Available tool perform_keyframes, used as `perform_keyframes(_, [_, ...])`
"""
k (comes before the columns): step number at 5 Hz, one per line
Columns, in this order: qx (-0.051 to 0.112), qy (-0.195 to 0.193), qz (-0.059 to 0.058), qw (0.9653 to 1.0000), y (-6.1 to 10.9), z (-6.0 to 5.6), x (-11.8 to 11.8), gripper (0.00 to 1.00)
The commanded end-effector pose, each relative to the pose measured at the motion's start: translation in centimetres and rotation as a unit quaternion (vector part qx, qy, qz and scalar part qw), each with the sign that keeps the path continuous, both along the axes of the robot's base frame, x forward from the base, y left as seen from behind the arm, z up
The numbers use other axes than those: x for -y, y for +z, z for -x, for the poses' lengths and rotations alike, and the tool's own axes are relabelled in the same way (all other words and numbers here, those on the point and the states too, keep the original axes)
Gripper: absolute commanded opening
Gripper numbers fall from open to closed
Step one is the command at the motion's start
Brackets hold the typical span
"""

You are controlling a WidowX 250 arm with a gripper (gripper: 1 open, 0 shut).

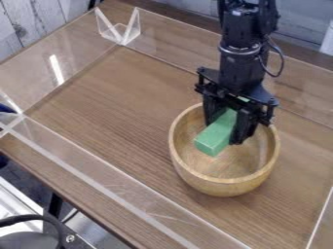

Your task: Remove the green block from inside the brown bowl and put it on the table

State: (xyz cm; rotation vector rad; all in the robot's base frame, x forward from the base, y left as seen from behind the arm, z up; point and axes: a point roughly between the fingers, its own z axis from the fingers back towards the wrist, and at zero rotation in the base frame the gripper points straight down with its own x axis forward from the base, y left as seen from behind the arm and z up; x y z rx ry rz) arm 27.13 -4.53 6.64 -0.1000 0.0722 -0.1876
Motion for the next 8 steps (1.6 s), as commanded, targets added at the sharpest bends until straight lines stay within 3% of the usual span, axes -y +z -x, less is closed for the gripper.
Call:
perform_keyframes(1, [0.047, 0.003, 0.006, 0.9989, 2.5, -1.4, -0.3, 0.0])
perform_keyframes(7, [0.05, 0.015, 0.0, 0.9986, 1.9, -2.7, -2.0, 0.0])
perform_keyframes(8, [0.052, 0.028, -0.004, 0.9982, 2.5, -1.9, -3.3, 0.0])
